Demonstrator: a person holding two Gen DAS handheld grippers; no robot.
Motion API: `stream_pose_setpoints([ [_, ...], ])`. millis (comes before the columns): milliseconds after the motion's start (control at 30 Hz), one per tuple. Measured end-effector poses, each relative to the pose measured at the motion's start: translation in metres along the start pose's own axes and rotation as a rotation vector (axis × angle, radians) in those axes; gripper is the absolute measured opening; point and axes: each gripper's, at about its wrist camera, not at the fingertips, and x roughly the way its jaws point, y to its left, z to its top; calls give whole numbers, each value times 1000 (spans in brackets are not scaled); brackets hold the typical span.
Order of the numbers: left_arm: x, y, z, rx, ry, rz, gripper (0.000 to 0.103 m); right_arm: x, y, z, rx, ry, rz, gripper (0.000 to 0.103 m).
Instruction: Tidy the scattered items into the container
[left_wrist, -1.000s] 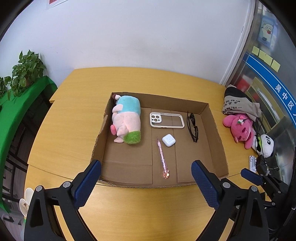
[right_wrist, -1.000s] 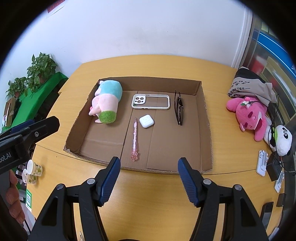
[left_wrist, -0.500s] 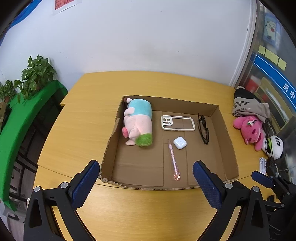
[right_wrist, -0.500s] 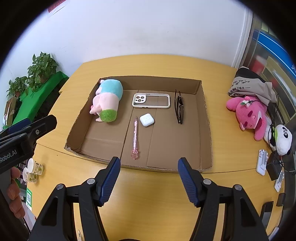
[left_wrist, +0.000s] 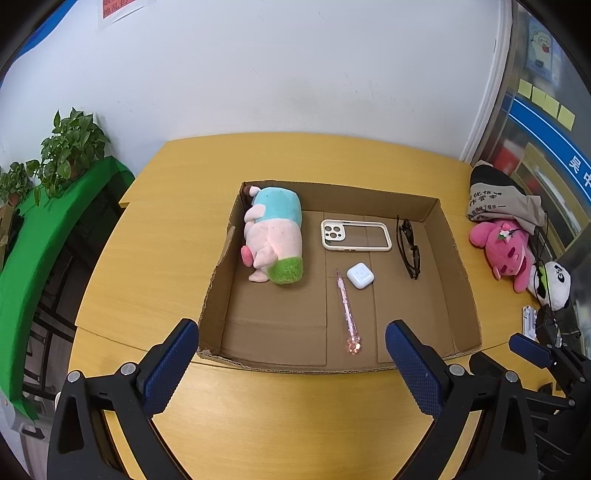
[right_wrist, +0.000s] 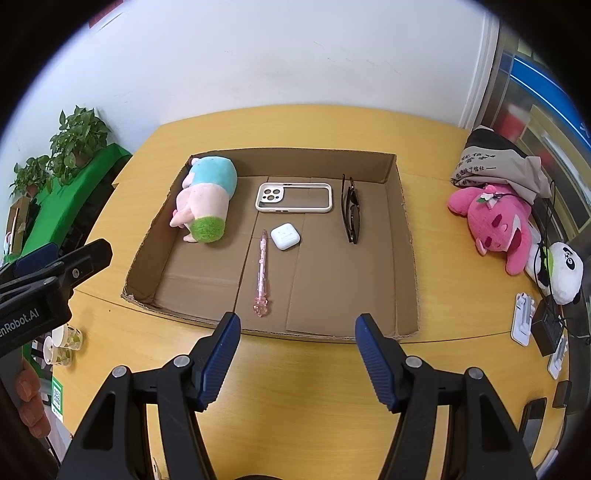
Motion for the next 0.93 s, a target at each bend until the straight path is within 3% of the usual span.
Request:
stream_pose_setpoints([
  [633,11,-12,5,25,29,45,102,6,-9,6,0,8,-6,64],
  [933,8,-16,8,67,27,30,102,6,-9,9,-8,7,-7,64],
])
